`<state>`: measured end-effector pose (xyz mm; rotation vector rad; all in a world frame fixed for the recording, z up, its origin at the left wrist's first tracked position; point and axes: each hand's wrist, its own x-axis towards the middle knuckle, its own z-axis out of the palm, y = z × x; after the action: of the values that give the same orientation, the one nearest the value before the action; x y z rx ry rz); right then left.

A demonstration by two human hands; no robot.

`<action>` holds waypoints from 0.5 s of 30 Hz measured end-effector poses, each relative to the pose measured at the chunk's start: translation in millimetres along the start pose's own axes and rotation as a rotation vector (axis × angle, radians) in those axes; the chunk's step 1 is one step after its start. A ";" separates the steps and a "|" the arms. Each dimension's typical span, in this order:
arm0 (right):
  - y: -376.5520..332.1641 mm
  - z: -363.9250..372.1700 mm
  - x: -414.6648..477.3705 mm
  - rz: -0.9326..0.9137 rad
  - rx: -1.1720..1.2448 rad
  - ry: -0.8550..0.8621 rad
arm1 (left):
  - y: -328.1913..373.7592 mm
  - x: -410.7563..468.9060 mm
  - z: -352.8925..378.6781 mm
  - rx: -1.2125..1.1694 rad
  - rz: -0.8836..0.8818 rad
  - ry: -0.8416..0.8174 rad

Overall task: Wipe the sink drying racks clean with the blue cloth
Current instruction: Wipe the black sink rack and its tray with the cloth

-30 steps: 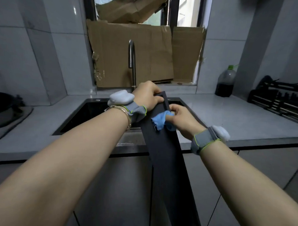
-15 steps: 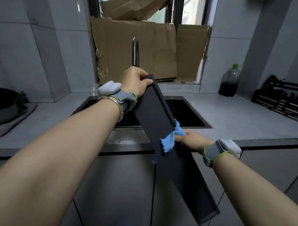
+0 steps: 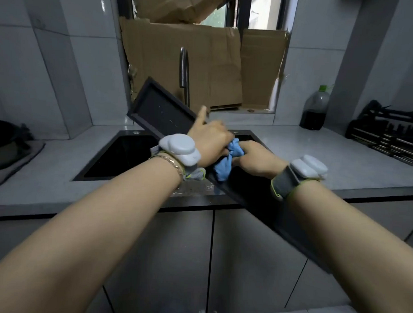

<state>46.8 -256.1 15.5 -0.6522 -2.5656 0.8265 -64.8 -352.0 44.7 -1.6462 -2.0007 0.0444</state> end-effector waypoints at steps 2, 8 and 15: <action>-2.0 -1.7 1.2 -0.027 -0.067 -0.016 | 3.1 3.8 2.9 -0.057 0.027 -0.013; 13.7 -22.8 -10.5 0.065 -0.244 -0.119 | -12.5 -3.4 19.5 -0.291 -0.082 0.053; 52.5 -31.2 -32.4 0.204 -0.497 -0.104 | -53.4 -32.9 34.8 -0.411 -0.214 0.094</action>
<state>104.7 -221.3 0.3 -1.0524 -2.8553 0.2723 -124.2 -384.9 21.6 -1.6193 -2.2023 -0.5455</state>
